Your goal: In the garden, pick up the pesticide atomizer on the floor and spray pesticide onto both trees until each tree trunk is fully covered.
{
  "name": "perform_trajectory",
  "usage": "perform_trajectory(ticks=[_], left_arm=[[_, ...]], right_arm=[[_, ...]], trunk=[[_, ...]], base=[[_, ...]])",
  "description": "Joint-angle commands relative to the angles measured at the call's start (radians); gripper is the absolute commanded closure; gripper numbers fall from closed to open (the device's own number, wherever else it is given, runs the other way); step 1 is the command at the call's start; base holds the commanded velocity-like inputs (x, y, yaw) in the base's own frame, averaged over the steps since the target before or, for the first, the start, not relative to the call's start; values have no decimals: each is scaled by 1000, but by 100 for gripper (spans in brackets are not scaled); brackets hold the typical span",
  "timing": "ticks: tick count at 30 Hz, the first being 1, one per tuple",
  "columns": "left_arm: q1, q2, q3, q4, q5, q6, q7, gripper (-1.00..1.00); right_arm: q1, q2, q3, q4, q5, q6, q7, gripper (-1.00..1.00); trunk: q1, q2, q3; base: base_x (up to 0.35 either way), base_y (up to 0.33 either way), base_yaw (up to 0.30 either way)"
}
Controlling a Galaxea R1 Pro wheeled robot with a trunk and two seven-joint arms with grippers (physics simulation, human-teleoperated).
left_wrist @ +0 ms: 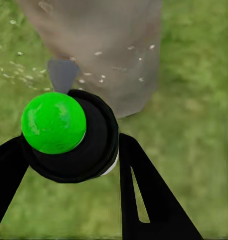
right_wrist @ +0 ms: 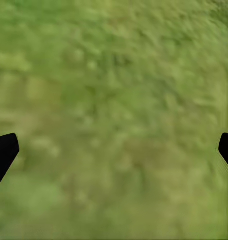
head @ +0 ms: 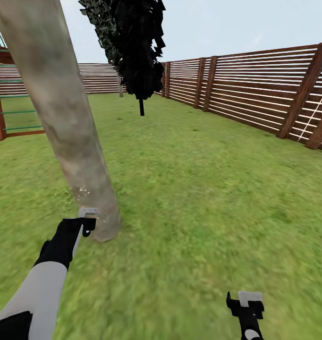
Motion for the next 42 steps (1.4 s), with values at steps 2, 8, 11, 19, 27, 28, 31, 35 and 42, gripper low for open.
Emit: perform_trajectory(ticks=[2, 8, 11, 19, 27, 28, 31, 35, 42], left_arm=[[33, 9, 5, 1, 2, 0, 1, 100], [76, 13, 42, 0, 2, -10, 31, 100], [80, 3, 41, 1, 6, -14, 97, 100], [124, -19, 34, 31, 7, -64, 101, 100], [128, -30, 37, 65, 3, -71, 101, 100], [128, -29, 38, 67, 3, -71, 101, 100], [129, -29, 39, 68, 5, -71, 101, 100], [129, -33, 38, 81, 8, -72, 101, 100], [129, -35, 39, 90, 8, -72, 101, 100]], right_arm=[[0, 1, 0, 0, 0, 0, 0, -100], [0, 1, 0, 0, 0, 0, 0, -100], [0, 3, 0, 0, 1, 0, 1, -100], [0, 1, 0, 0, 1, 0, 2, -100], [0, 1, 0, 0, 1, 0, 2, -100], [0, 1, 0, 0, 0, 0, 2, -100], [0, 2, 0, 0, 0, 0, 2, -100], [0, 2, 0, 0, 1, 0, 2, -100], [0, 3, 0, 0, 1, 0, 2, -100]], trunk=[[0, 0, 0], [0, 0, 0], [0, 0, 0], [0, 0, 0], [0, 0, 0], [0, 0, 0], [0, 0, 0], [0, 0, 0], [0, 0, 0]], base=[[-107, -268, 0], [63, -209, 174], [267, -24, 273], [72, -31, 137], [238, -161, 1], [243, -165, 71], [230, -183, 215], [179, -225, 273], [24, -268, 124]])
